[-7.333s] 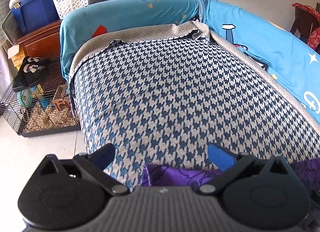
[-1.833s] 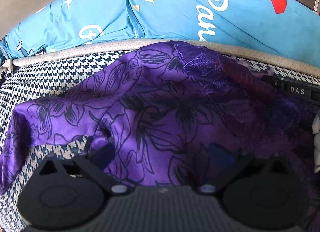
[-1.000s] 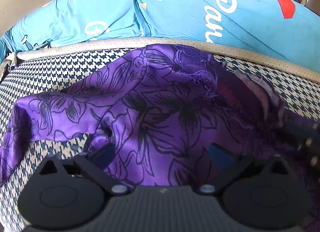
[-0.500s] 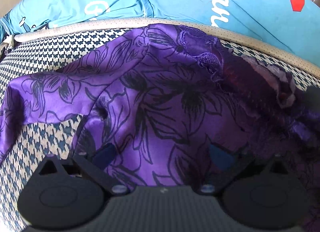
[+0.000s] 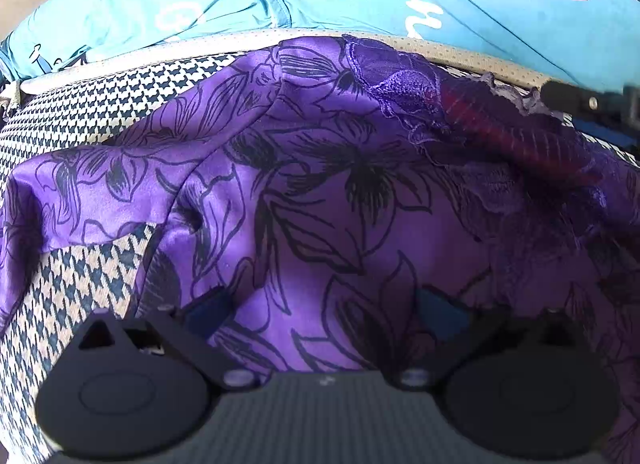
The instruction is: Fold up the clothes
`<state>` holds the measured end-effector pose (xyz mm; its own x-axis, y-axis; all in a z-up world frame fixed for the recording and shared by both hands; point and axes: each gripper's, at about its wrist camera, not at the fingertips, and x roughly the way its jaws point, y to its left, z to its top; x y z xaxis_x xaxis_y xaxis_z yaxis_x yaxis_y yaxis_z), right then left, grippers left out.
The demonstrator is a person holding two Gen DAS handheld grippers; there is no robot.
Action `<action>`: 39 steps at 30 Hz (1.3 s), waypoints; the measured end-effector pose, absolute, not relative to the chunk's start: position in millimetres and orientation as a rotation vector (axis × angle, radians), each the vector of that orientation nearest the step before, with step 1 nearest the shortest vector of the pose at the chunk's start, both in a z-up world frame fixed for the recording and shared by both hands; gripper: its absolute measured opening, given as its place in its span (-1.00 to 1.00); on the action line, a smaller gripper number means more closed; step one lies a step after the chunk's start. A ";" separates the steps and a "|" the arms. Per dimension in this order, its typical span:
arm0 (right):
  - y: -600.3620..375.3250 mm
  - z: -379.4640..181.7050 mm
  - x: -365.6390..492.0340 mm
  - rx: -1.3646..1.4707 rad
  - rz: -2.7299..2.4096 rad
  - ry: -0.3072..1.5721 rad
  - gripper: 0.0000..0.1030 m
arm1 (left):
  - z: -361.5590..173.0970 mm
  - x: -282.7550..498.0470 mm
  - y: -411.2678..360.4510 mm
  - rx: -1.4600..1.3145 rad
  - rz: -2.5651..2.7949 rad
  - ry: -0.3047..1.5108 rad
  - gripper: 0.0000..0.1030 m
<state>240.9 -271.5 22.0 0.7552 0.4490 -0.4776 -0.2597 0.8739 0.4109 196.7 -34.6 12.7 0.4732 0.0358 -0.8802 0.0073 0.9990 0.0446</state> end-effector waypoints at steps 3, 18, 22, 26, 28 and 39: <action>-277.0 17.8 249.9 0.359 0.385 0.604 0.44 | 12.4 197.1 -35.2 0.046 0.015 1.079 1.00; -207.7 6.7 252.0 0.053 0.632 0.643 -0.23 | 9.0 196.8 -40.3 0.056 0.011 1.072 1.00; -204.0 9.2 249.8 0.090 0.696 0.637 -0.29 | 8.5 197.5 -40.5 0.059 0.006 1.073 1.00; -208.0 7.0 250.9 0.151 0.716 0.645 -0.36 | 7.5 196.7 -40.0 0.055 0.002 1.072 1.00; -209.9 4.2 251.9 0.162 0.700 0.648 -0.56 | 7.1 196.8 -40.1 0.056 0.003 1.071 1.00; -208.6 58.9 238.9 0.033 0.323 0.183 -0.73 | 21.2 190.5 -54.1 0.154 0.050 0.934 1.00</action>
